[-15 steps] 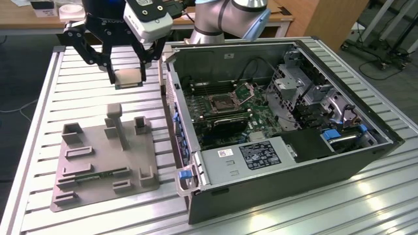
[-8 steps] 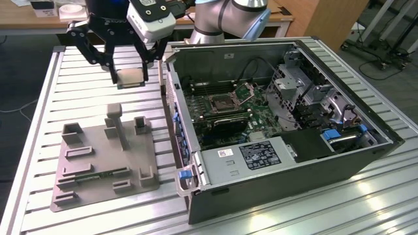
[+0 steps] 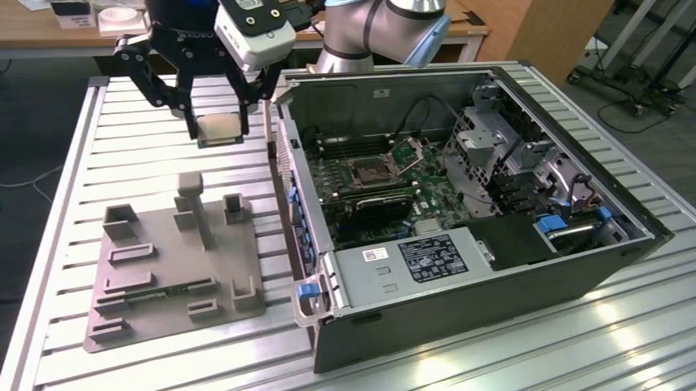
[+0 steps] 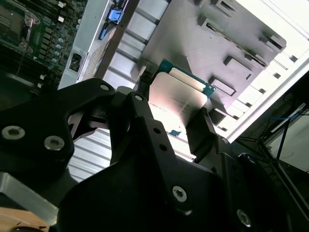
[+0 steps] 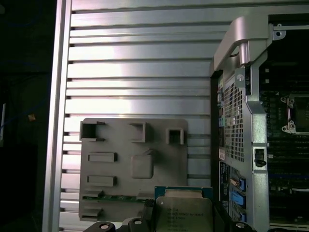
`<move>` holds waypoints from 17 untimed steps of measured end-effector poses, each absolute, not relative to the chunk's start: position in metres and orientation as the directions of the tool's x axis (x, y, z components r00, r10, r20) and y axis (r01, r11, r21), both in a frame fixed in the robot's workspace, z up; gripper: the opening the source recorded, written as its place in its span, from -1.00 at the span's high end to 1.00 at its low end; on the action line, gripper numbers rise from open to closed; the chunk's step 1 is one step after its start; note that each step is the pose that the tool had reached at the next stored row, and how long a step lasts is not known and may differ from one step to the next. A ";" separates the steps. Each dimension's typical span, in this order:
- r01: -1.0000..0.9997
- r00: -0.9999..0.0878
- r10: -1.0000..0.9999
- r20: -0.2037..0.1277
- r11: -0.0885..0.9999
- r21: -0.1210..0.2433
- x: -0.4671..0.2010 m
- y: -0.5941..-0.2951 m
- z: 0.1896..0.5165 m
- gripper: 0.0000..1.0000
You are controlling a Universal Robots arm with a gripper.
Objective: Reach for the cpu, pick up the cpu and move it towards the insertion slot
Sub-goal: 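Pick up the cpu and move it towards the insertion slot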
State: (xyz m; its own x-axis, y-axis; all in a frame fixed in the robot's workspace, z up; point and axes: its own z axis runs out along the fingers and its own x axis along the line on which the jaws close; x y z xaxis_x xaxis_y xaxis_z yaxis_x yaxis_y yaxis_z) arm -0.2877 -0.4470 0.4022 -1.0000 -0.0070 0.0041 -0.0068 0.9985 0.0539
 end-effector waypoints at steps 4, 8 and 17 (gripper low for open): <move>-0.007 -1.000 -0.007 0.004 0.999 0.054 -0.287 -0.447 0.402 -0.08; -0.007 -1.000 -0.007 0.004 0.999 0.054 -0.286 -0.447 0.402 -0.08; -0.007 -1.000 -0.007 0.004 0.999 0.054 -0.283 -0.447 0.402 -0.08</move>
State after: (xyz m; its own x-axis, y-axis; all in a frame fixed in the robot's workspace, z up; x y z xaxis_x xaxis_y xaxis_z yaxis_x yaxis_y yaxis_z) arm -0.2833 -0.4470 0.4022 -1.0000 -0.0070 0.0041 -0.0068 0.9985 0.0539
